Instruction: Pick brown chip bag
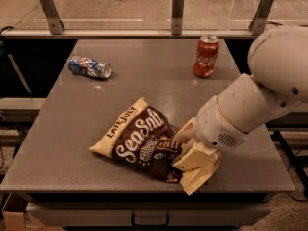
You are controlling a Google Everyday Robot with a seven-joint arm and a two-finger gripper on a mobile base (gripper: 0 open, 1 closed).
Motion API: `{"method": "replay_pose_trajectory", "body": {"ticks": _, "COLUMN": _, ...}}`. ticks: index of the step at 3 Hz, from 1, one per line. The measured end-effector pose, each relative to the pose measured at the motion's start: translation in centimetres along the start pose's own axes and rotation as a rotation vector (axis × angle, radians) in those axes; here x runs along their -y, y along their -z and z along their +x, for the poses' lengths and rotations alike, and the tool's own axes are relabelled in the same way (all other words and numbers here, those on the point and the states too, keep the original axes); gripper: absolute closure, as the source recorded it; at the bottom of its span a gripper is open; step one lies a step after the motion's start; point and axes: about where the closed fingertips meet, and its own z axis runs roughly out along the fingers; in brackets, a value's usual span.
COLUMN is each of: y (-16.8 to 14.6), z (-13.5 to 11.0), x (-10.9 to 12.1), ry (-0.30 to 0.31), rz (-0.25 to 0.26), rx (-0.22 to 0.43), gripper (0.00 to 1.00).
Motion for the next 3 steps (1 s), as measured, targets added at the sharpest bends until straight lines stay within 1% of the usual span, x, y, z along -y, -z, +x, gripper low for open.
{"method": "replay_pose_trajectory", "body": {"ticks": 1, "y": 0.1, "z": 0.0, "x": 0.0, "ry": 0.0, "rz": 0.0, "rx": 0.0, "gripper": 1.0}}
{"method": "replay_pose_trajectory", "body": {"ticks": 2, "y": 3.1, "z": -1.3, "x": 1.6, "ry": 0.013, "rz": 0.051, "rx": 0.038, "gripper": 1.0}}
{"method": "replay_pose_trajectory", "body": {"ticks": 3, "y": 9.8, "z": -2.0, "x": 4.2, "ry": -0.023, "rz": 0.096, "rx": 0.099, "gripper": 1.0}}
